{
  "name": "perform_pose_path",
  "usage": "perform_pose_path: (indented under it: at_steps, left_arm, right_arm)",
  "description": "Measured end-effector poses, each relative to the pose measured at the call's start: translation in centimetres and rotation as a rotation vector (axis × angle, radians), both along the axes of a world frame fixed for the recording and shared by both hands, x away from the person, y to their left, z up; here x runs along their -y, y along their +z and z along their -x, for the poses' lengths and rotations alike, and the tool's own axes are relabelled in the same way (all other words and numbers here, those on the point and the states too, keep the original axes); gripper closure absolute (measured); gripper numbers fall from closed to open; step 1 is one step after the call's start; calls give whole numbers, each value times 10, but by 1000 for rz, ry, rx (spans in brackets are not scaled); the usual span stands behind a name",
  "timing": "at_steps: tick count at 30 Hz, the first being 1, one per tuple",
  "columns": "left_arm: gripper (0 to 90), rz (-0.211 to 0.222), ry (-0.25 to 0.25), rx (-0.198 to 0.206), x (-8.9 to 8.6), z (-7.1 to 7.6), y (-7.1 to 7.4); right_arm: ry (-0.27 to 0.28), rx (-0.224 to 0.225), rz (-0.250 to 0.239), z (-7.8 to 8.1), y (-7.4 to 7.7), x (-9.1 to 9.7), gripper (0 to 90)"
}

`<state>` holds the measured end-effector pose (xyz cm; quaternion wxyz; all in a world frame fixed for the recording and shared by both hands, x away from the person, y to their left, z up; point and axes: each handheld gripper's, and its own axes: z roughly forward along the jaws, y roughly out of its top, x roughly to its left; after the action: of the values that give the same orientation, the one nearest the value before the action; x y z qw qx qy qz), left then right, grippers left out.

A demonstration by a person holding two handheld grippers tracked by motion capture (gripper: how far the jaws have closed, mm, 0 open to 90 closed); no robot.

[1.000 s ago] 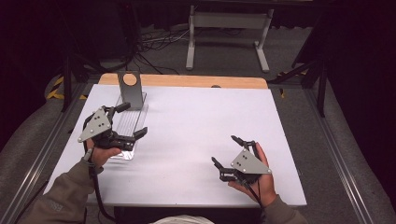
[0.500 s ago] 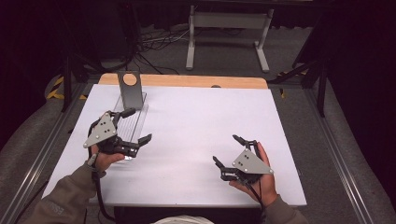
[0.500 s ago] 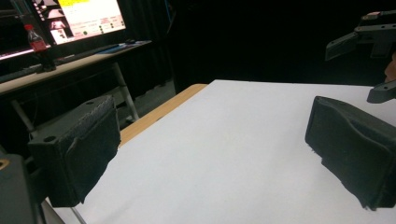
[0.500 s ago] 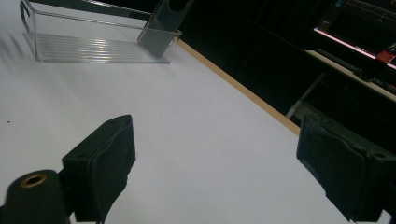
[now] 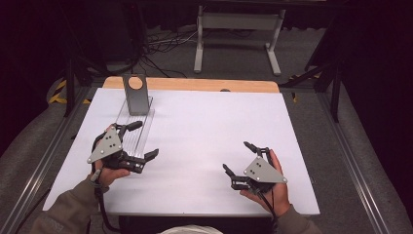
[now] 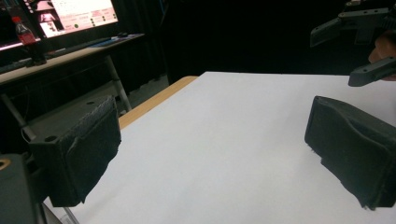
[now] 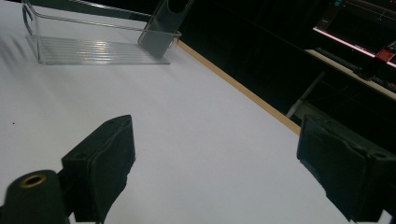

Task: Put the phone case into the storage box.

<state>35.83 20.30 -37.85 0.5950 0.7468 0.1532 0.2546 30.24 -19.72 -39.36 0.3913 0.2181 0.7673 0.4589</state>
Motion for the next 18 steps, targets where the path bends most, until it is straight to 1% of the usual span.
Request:
perform_pose_path:
  at_steps: [2, 3, 5, 8, 10, 14, 15, 18]
  left_arm:
    - [45, -5, -2, 2, 0, 0, -1]
    - [45, 1, -1, -2, 0, 2, -2]
    - [48, 0, -4, -11, 1, 3, -4]
    - [61, -15, 9, -9, 3, 6, -11]
    - [66, -10, 15, -10, 3, 8, -15]
    - [72, -33, 9, -40, 4, 11, -26]
    - [72, -33, 9, -40, 4, 11, -26]
    - [71, -51, 9, -52, 5, 14, -32]
  right_arm:
    - [1, -2, -1, 0, 0, 0, 121]
    - [1, -2, -1, 0, 0, 0, 121]
    - [3, -4, 0, 2, -1, -1, 121]
    - [1, -11, 1, 4, -3, 0, 121]
    - [-5, -11, 6, 5, -4, -1, 121]
    - [-7, -21, 4, 9, -6, 0, 121]
    - [-7, -21, 4, 9, -6, 0, 121]
    - [-7, -26, 7, 9, -9, -1, 121]
